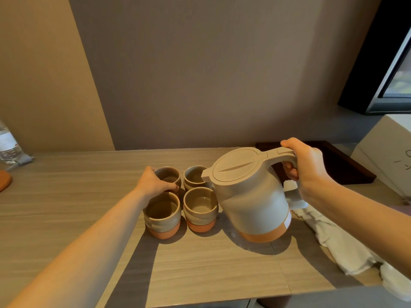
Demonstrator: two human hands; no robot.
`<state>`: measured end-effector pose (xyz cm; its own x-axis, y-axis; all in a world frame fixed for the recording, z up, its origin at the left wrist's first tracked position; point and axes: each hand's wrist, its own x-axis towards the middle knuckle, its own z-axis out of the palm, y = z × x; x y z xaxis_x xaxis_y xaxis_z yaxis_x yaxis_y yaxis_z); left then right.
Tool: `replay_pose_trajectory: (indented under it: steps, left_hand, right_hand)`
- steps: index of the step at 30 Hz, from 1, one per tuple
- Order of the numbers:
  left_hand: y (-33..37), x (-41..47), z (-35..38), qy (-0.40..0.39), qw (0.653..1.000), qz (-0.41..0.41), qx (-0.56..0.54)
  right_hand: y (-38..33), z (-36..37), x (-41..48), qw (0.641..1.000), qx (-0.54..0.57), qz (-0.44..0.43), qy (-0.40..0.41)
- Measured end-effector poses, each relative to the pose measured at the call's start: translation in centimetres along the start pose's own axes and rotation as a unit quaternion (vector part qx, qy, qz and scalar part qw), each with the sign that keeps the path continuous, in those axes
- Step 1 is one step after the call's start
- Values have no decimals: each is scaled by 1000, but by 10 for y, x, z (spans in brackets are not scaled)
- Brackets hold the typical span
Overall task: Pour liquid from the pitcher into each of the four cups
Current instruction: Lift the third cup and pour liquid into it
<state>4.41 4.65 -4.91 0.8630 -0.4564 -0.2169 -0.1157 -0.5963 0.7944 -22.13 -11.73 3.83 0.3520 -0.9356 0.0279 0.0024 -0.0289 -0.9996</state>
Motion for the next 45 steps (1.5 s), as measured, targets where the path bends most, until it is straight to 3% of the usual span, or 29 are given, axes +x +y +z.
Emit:
replay_pose_trajectory:
  steps: [9, 16, 31, 45]
  left_hand:
    - [18, -4, -20, 86, 986, 114, -90]
    - [45, -39, -39, 95, 965, 184, -164]
    - [14, -119, -37, 48, 968, 123, -212]
    - [-10, -148, -15, 29, 973, 165, -161]
  right_hand:
    - [-9, 3, 0, 1000, 16, 7, 11]
    - [-22, 1, -7, 999, 42, -5, -1]
    - [-49, -7, -40, 997, 72, -25, -15]
    - [-47, -5, -52, 996, 27, -49, -72]
